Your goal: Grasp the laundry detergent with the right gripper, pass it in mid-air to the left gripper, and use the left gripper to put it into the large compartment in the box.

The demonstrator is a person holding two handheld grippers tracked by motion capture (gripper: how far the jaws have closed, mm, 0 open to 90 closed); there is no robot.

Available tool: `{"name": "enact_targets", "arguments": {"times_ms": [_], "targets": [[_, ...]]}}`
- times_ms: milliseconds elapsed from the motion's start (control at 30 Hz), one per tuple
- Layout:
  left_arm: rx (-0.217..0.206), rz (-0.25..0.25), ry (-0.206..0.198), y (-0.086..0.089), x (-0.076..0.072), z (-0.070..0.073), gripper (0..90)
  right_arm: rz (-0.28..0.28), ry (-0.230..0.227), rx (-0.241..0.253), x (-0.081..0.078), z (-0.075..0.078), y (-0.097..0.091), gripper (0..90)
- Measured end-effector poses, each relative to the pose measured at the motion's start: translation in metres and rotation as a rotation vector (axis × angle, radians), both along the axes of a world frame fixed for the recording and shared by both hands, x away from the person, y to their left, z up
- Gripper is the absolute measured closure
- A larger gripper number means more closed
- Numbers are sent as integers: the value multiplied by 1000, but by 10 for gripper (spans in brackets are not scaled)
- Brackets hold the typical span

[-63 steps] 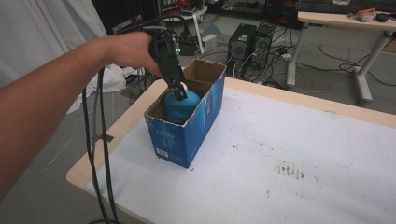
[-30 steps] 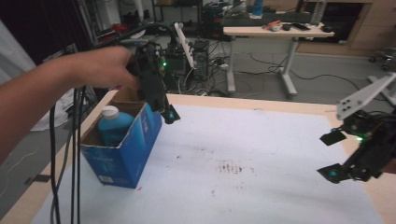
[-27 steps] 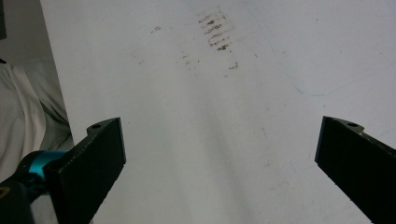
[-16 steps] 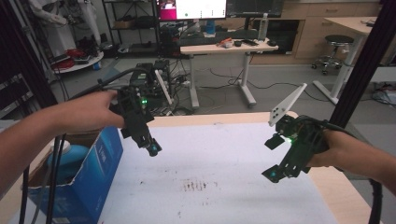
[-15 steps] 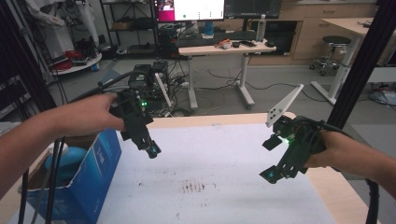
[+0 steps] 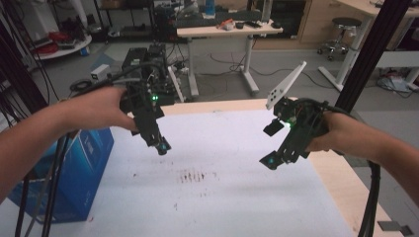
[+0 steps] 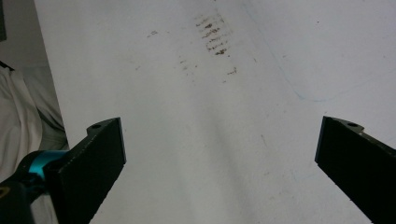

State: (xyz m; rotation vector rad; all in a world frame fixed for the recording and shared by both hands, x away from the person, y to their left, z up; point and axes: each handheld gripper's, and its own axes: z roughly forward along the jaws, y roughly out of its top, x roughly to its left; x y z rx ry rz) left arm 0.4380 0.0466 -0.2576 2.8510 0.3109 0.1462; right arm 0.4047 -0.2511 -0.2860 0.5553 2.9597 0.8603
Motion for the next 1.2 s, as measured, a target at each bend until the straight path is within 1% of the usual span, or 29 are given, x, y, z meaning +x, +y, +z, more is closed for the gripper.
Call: {"name": "enact_targets", "arguments": {"times_ms": [67,133,200,233,300,333,433,467,500,700,767,900,1200], "targets": [[-13,-13,-2,-2,2,-2,16,1,5,-5,0,-1,1,8],[-15,-22,-2,-4,4,-4,16,3,8,-9,0,-2,2,8],[1,-27,1,-5,5,-7,16,6,8,-14,0,-2,3,8],[1,-27,1,-5,5,-7,16,6,8,-14,0,-2,3,8],[12,-37,20,-6,6,-11,16,10,15,-22,-1,-3,4,8],[16,-36,17,-7,6,-11,16,11,17,-24,0,-4,4,8],[8,-44,22,-8,7,-13,16,13,22,-28,0,-5,4,8],[6,-44,24,-8,7,-13,16,11,24,-29,0,-6,4,8],[14,-44,28,-9,7,-14,16,14,26,-29,0,-7,5,8],[27,-43,24,-10,9,-16,16,14,30,-32,1,-9,4,8],[20,-41,24,-9,10,-17,16,17,34,-35,1,-9,5,8],[30,-39,25,-9,10,-17,16,15,35,-36,1,-10,5,8],[31,-36,26,-9,10,-17,16,17,36,-33,1,-11,6,8]]}}
